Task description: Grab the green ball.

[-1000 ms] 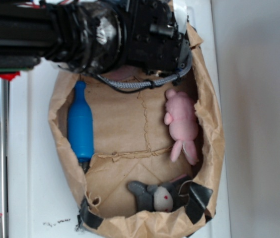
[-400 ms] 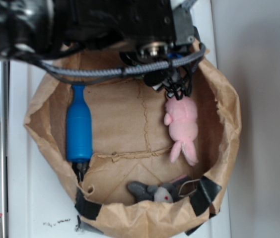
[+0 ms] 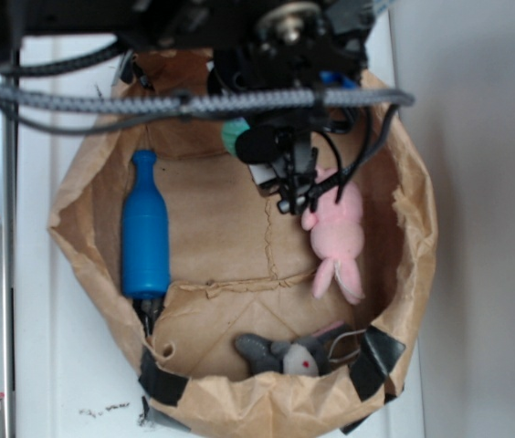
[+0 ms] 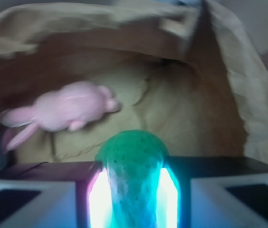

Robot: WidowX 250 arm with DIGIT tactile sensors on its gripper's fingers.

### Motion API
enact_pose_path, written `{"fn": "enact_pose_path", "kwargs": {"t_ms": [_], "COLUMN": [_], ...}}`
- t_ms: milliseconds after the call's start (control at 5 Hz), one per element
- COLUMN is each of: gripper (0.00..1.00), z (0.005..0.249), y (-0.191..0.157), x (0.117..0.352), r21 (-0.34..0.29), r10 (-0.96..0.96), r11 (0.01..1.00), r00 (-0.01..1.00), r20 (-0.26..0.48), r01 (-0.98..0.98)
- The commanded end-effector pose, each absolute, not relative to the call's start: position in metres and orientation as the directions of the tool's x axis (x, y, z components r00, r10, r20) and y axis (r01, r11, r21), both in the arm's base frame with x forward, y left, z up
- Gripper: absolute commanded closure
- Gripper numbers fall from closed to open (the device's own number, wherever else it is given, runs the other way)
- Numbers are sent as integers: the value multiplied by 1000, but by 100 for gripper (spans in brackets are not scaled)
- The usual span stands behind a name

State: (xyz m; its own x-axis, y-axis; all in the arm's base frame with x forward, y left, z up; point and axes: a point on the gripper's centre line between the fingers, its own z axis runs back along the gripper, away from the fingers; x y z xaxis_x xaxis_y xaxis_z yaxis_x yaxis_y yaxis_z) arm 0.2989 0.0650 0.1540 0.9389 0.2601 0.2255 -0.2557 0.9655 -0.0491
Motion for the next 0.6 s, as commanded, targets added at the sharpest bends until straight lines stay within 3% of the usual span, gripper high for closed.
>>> {"fn": "enact_pose_path", "kwargs": {"t_ms": [0, 200, 400], "gripper": [100, 100, 100], "z": [210, 217, 219], "y": [39, 30, 24], "x": [291, 290, 286], "r21": [-179, -177, -58], "r10": [-87, -107, -69], "r11": [975, 973, 995], "r00": [965, 972, 973], "r20": [248, 211, 219], "r01": [134, 145, 84]}}
